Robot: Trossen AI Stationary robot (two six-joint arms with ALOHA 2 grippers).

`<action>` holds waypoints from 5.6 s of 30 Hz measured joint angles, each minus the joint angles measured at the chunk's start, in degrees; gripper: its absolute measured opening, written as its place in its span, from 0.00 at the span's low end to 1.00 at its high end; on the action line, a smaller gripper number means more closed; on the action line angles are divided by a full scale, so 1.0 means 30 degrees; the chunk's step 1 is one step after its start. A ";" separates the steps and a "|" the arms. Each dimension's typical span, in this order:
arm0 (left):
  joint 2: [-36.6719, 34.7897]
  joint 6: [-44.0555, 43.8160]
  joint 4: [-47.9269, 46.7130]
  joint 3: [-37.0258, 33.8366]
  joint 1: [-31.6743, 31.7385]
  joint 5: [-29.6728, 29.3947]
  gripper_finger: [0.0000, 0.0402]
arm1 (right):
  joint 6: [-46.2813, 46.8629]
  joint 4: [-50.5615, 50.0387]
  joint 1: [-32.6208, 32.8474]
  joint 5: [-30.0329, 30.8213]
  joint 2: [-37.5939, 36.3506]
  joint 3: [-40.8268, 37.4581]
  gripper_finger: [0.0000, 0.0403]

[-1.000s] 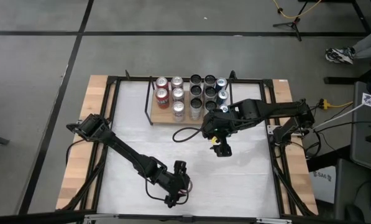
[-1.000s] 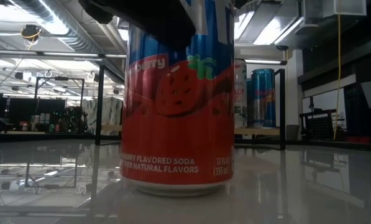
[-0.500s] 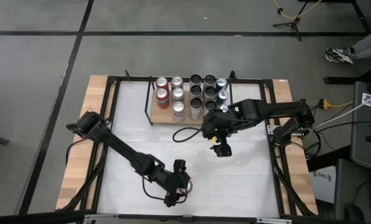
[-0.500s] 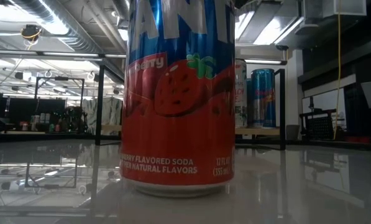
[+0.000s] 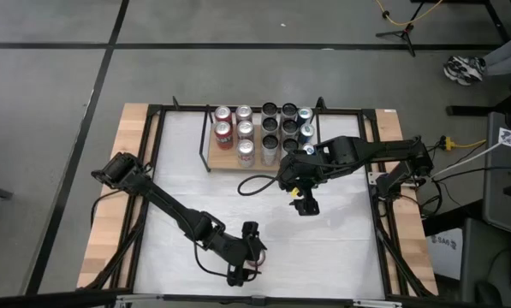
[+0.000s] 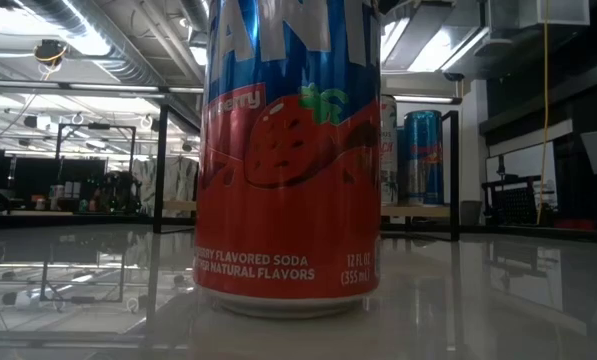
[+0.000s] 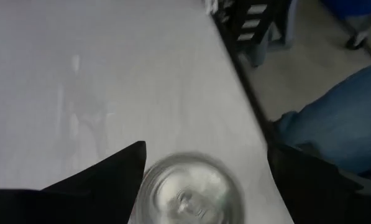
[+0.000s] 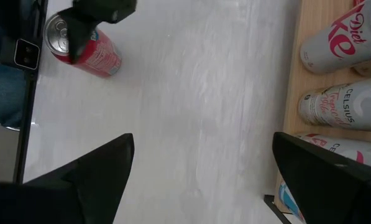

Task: Place canned beverage on shelf
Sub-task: Put the red soda can onto the shelf aligned with the other red soda cans

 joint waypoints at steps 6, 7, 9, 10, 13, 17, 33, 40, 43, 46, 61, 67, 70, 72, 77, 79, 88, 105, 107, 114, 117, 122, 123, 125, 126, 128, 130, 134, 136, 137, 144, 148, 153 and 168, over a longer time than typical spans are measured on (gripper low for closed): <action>0.0000 -0.0671 0.1242 0.0010 0.0352 0.1359 0.82 | -0.0002 0.0000 0.0000 0.0000 0.0000 0.0000 0.94; 0.0000 -0.1061 0.1156 0.0135 0.0501 0.1749 0.82 | 0.0000 0.0000 0.0000 0.0000 0.0000 0.0000 0.94; 0.0007 -0.1236 0.0785 0.0556 0.0776 0.2795 0.82 | 0.0000 -0.0006 -0.0006 0.0000 0.0000 0.0000 0.94; 0.0007 -0.1086 0.0564 0.0779 0.0883 0.3075 0.82 | 0.0000 -0.0007 -0.0007 0.0000 0.0000 0.0000 0.94; 0.0007 -0.0394 -0.0403 0.1496 0.1005 0.2917 0.82 | 0.0000 -0.0007 -0.0004 0.0000 0.0000 0.0000 0.94; -0.0017 0.0575 -0.2262 0.2802 0.1012 0.1213 0.82 | 0.0000 -0.0006 -0.0006 0.0000 0.0000 0.0000 0.94; 0.0007 -0.0412 -0.5432 0.3257 -0.0331 -0.1537 0.82 | -0.0003 0.0008 -0.0005 0.0000 0.0000 0.0007 0.94; 0.0008 -0.1035 -0.5809 0.3257 -0.0372 -0.1883 0.82 | 0.0501 -0.0809 0.0015 -0.0014 -0.0249 0.0007 0.94; 0.0190 -0.1192 -0.5753 0.3253 -0.0372 -0.1885 0.82 | 0.0485 -0.1182 0.0262 0.0048 -0.1134 0.0007 0.94; 0.0438 -0.1554 -0.5740 0.3249 -0.0351 -0.1707 0.82 | 0.0044 -0.0745 0.0782 0.0649 -0.2309 -0.0201 0.94; 0.0878 -0.2047 -0.5745 0.3220 -0.0386 -0.1656 0.82 | 0.2078 0.6982 0.4140 0.3204 -1.2499 -1.0437 0.94; 0.1083 -0.2057 -0.5885 0.3228 -0.0357 -0.1730 0.82 | 0.2594 1.1549 0.4384 0.3359 -1.7045 -1.6478 0.94; 0.1173 -0.2069 -0.5884 0.3228 -0.0350 -0.1600 0.82 | 0.2584 1.3890 0.4379 0.3767 -1.9216 -1.9253 0.94; 0.1187 -0.2076 -0.6002 0.3228 -0.0350 -0.1504 0.82 | 0.2601 1.4944 0.4379 0.3973 -2.0738 -2.0905 0.94; 0.1195 -0.2074 -0.6296 0.3228 -0.0350 -0.1384 0.82 | 0.3187 1.6244 0.4372 0.5076 -2.4653 -2.4041 0.94; 0.1195 -0.2062 -0.6284 0.3228 -0.0351 -0.1275 0.82 | 0.3530 1.6374 0.4372 0.5376 -2.6298 -2.5050 0.94; 0.1195 -0.2062 -0.6255 0.3228 -0.0474 -0.1248 0.82 | 0.4065 1.6612 0.4372 0.5348 -3.2156 -2.8121 0.94; 0.1209 -0.2025 -0.6327 0.3089 -0.0423 -0.1357 0.82 | 0.3580 2.0382 0.4372 0.8940 -3.2815 -3.2421 0.94; 0.1209 -0.2025 -0.6326 0.3089 -0.0423 -0.1364 0.82 | 0.3562 2.1449 0.4372 1.0342 -3.2815 -3.3129 0.94; 0.1209 -0.2025 -0.6313 0.3089 -0.0400 -0.1373 0.82 | 0.4096 2.2586 0.4372 1.2830 -3.2829 -3.4758 0.94; 0.1209 -0.2021 -0.6313 0.3089 -0.0382 -0.1374 0.82 | 0.4713 2.2441 0.4370 1.2557 -3.2822 -3.5281 0.94; 0.1209 -0.2011 -0.6314 0.3089 -0.0379 -0.1379 0.82 | 0.5129 2.2464 0.4372 1.1026 -3.2667 -3.5481 0.94; 0.1209 -0.2011 -0.6325 0.3089 -0.0379 -0.1373 0.82 | 0.5128 2.2447 0.4372 1.0826 -3.2662 -3.5481 0.94; 0.1209 -0.2011 -0.6365 0.3089 -0.0379 -0.1379 0.82 | 0.5078 2.2421 0.4372 1.0459 -3.2662 -3.5481 0.94; 0.1209 -0.2011 -0.6389 0.3089 -0.0379 -0.1379 0.82 | 0.5073 2.2362 0.4372 1.0273 -3.2662 -3.5471 0.94; 0.1209 -0.2011 -0.6421 0.3089 -0.0379 -0.1379 0.82 | 0.5071 2.1461 0.4372 0.9483 -3.2662 -3.5297 0.94; 0.1209 -0.2011 -0.6426 0.3089 -0.0379 -0.1377 0.82 | 0.4965 1.9468 0.4372 0.8126 -3.2662 -3.4928 0.94; 0.1209 -0.2011 -0.6539 0.3089 -0.0380 -0.1380 0.82 | 0.4595 1.8182 0.4372 0.4180 -3.2555 -3.4560 0.94; 0.1209 -0.2011 -0.6552 0.3089 -0.0386 -0.1420 0.82 | 0.4862 1.8098 0.4386 0.2962 -3.2589 -3.4570 0.94; 0.1209 -0.2011 -0.6561 0.3089 -0.0386 -0.1455 0.82 | 0.5007 1.8143 0.4386 0.2790 -3.2589 -3.4575 0.94; 0.1209 -0.2018 -0.6597 0.3089 -0.0386 -0.1538 0.82 | 0.2765 2.1706 0.4372 0.2318 -3.2571 -3.5380 0.94; 0.1209 -0.2023 -0.6604 0.3089 -0.0379 -0.1551 0.82 | 0.0871 2.4379 0.4372 0.1775 -3.2581 -3.6103 0.94; 0.1209 -0.2018 -0.6612 0.3089 -0.0379 -0.1554 0.82 | -0.0093 2.4662 0.3948 0.1653 -3.2589 -3.6190 0.94; 0.1209 -0.2011 -0.6648 0.3089 -0.0335 -0.1547 0.82 | -0.0656 2.5048 -0.3587 -0.4123 -3.2589 -3.6217 0.94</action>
